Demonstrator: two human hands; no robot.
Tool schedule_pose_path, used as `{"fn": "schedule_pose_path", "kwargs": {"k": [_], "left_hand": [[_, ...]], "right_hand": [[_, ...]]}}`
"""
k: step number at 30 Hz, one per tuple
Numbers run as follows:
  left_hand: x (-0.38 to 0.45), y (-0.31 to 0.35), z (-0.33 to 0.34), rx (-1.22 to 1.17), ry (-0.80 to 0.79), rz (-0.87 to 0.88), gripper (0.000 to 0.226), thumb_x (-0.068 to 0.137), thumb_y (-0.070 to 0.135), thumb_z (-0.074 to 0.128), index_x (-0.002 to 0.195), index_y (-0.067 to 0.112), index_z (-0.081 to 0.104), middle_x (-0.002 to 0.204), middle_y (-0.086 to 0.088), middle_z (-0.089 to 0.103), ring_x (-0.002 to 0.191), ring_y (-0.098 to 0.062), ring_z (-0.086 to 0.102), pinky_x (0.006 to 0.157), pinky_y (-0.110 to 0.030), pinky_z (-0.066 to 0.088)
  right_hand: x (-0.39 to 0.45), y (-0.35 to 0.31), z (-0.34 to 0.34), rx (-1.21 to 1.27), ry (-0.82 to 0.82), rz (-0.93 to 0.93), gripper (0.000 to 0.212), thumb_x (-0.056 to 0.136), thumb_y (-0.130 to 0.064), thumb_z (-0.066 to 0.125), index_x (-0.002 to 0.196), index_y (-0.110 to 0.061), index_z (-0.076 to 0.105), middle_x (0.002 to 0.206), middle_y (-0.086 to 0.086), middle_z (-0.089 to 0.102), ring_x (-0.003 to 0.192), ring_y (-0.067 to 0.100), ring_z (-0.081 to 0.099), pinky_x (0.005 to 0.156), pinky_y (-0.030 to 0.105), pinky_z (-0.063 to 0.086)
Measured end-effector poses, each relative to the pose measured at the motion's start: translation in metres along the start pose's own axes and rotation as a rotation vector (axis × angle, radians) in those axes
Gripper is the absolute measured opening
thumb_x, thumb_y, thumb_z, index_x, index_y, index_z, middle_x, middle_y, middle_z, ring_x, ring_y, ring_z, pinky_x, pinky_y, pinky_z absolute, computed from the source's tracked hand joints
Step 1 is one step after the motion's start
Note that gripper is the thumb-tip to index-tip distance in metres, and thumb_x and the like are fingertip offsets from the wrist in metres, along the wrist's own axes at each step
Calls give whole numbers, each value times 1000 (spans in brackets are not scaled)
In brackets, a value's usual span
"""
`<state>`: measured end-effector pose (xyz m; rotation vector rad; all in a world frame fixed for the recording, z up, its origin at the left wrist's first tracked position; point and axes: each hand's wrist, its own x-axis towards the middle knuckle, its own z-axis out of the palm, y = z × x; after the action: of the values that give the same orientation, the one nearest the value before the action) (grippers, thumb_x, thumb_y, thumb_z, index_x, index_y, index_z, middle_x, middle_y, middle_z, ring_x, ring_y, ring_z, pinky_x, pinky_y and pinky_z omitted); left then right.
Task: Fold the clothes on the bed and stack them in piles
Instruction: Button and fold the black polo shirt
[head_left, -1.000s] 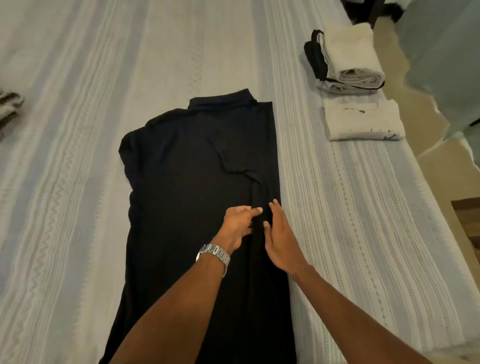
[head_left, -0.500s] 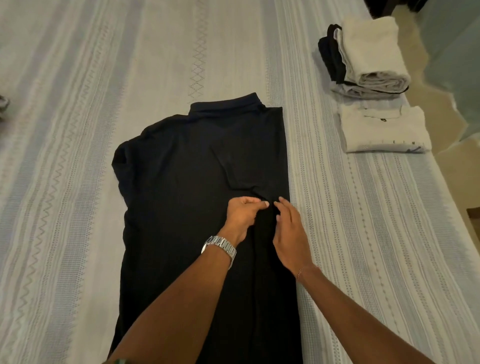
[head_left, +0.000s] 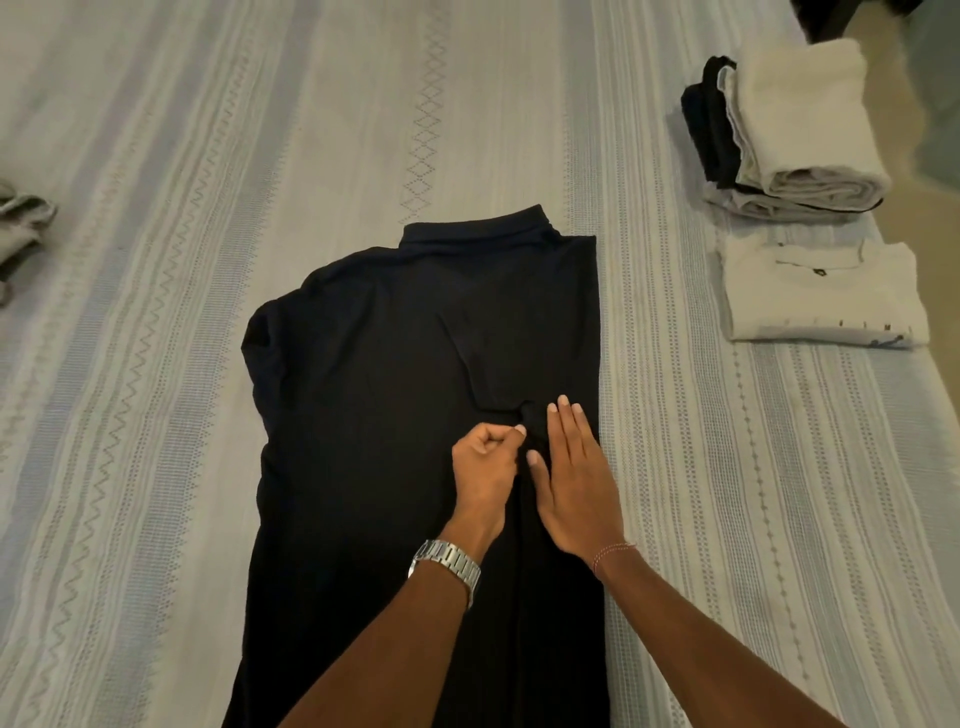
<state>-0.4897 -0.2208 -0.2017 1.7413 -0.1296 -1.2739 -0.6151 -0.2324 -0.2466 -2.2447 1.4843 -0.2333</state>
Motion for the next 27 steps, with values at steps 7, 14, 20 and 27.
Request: {"fn": "schedule_pose_path", "kwargs": {"k": [7, 14, 20, 27], "left_hand": [[11, 32, 13, -224, -111, -63, 10, 91, 4, 72, 100, 4, 67, 93, -8, 75, 84, -10, 75, 77, -23, 58], [31, 54, 9, -241, -10, -16, 17, 92, 12, 74, 106, 3, 68, 98, -11, 76, 87, -20, 75, 78, -34, 62], [54, 58, 0, 279, 222, 314, 21, 94, 29, 72, 83, 15, 60, 73, -7, 68, 68, -23, 72, 66, -42, 62], [75, 81, 1, 72, 208, 57, 42, 75, 41, 86, 94, 12, 61, 79, 3, 66, 74, -9, 63, 72, -25, 53]], "right_hand": [[20, -3, -3, 155, 56, 12, 60, 109, -42, 19, 160, -11, 25, 169, 2, 17, 157, 13, 6, 127, 39, 18], [22, -4, 1, -65, 21, 1, 73, 107, -57, 24, 163, -15, 7, 171, 3, 3, 158, 17, -1, 127, 37, 9], [25, -8, -5, -163, -73, -81, 79, 96, -78, 29, 162, -40, 8, 170, 15, -8, 157, 30, -12, 125, 45, 2], [30, -27, -6, -87, 90, -64, 70, 94, -67, 53, 147, -23, 44, 162, 14, 32, 151, 34, 26, 120, 54, 30]]}}
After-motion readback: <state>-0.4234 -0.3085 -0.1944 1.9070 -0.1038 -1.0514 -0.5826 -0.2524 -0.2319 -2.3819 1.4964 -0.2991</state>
